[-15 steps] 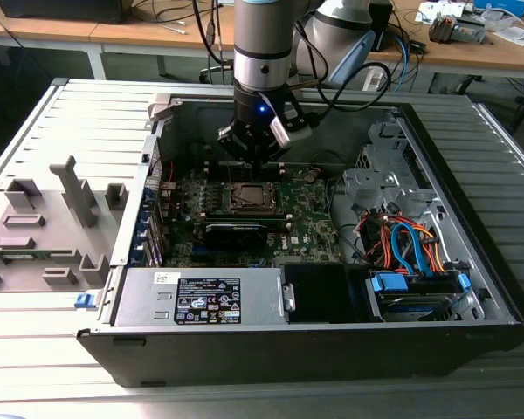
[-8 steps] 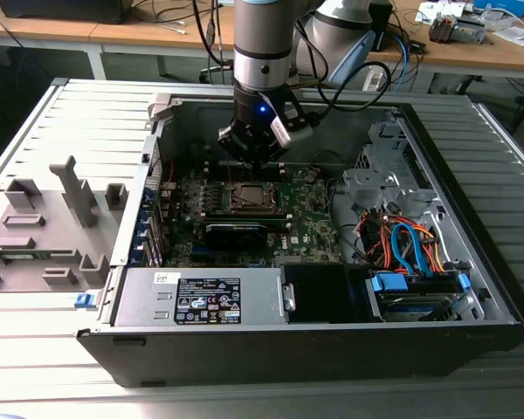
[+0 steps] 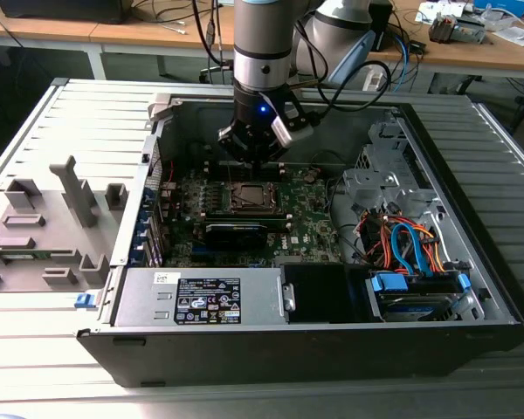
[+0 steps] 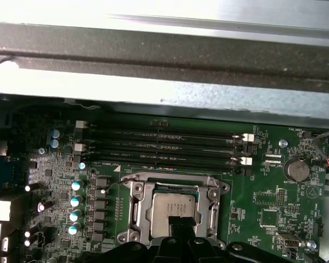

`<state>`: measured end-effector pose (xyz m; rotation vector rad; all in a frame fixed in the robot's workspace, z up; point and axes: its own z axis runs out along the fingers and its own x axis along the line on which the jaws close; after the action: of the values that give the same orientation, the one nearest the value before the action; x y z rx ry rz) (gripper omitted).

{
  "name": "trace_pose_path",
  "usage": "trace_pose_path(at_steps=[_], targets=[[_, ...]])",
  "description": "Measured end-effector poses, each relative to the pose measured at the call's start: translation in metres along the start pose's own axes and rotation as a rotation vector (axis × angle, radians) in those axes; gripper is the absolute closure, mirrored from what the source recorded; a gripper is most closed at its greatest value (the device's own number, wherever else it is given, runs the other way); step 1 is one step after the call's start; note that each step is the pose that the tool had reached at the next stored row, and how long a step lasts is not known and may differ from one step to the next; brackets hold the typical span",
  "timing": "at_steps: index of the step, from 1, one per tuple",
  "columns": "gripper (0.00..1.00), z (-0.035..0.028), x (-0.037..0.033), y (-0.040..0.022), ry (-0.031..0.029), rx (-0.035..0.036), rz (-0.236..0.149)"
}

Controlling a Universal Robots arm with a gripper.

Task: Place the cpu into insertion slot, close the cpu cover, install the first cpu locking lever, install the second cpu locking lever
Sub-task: 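Install the first cpu locking lever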

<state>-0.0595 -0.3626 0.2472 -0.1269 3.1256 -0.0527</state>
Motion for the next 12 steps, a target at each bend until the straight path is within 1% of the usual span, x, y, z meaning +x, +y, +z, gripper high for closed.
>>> trace_pose_path(at_steps=[12], targets=[[0.89,0.0,0.0,0.0,-0.001,-0.0007,-0.029]])
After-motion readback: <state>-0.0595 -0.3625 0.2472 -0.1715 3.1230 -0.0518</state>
